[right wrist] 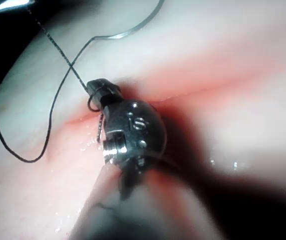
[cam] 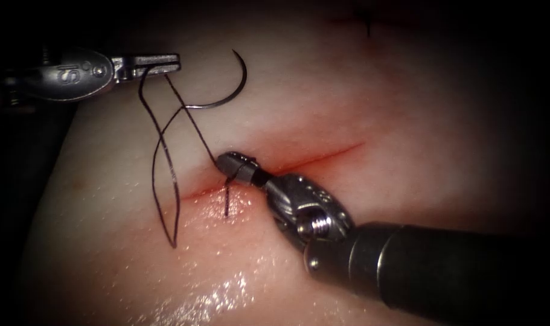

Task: Wound Closure
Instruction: Pull tail through loop and down with right end-effector while pulling up on working thread with left jaws to tighten knot

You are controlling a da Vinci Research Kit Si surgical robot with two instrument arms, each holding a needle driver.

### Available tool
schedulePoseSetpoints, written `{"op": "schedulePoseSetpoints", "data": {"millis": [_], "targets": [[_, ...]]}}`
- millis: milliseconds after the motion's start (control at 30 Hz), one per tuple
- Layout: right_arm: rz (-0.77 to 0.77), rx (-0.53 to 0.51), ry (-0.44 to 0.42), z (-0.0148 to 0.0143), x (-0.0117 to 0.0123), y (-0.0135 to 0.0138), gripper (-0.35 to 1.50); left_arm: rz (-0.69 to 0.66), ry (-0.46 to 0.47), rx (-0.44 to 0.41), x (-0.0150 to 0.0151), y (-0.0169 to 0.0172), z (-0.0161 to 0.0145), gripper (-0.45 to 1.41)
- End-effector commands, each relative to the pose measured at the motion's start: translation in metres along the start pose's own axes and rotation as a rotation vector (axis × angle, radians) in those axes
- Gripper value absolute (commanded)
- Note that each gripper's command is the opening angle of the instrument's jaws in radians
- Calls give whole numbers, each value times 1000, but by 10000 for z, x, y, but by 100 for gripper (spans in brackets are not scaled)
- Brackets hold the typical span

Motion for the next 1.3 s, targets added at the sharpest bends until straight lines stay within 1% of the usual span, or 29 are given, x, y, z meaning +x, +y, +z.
{"op": "schedulePoseSetpoints", "data": {"millis": [33, 67, 133, 200, 333, 367, 433, 533, 667, 833, 867, 967, 1067, 1133, 1200, 1267, 1300], "targets": [[-4, 4, -1, 7, -6, -1, -35, 0, -5, 11, -13, -18, 25, -45], [-22, 6, -2, 6, -6, -1, -35, 8, -14, 7, -24, -25, 38, -45], [-23, 8, -4, 4, -7, -2, -35, 28, -25, 3, -37, -29, 49, -45], [-42, 12, -6, 1, -9, -4, -35, 28, -26, 1, -60, -32, 62, -45], [-58, 20, -9, -5, -14, -4, -35, 33, -28, 9, -89, -43, 68, -45], [-58, 20, -9, -5, -14, -4, -35, 33, -28, 9, -89, -43, 68, -45], [-92, 26, -8, -11, -24, -1, -35, 32, -42, 16, -104, -69, 66, -45], [-125, 33, -10, -15, -33, 3, -35, 16, -40, 36, -110, -92, 61, -45], [-194, 29, -8, -19, -47, 9, -35, -2, -39, 56, -115, -109, 52, -45], [-305, 20, 17, -23, -59, 12, -35, -9, -47, 75, -123, -120, 37, -45], [-305, 20, 17, -23, -59, 12, -35, -9, -47, 75, -123, -120, 37, -45], [-335, 12, 57, -25, -69, 14, -35, -7, -66, 80, -130, -126, 30, -45], [-349, 12, 70, -25, -78, 17, -35, -8, -71, 89, -136, -132, 24, -45], [-354, 7, 75, -26, -84, 19, -35, -7, -89, 94, -140, -136, 20, -45], [-357, 9, 80, -28, -89, 19, -35, -7, -127, 109, -143, -140, 17, -45], [-359, 8, 82, -29, -93, 16, -35, 21, -163, 117, -145, -145, 12, -45], [-364, 8, 82, -28, -93, 15, -35, 25, -163, 117, -144, -145, 12, -45]]}}
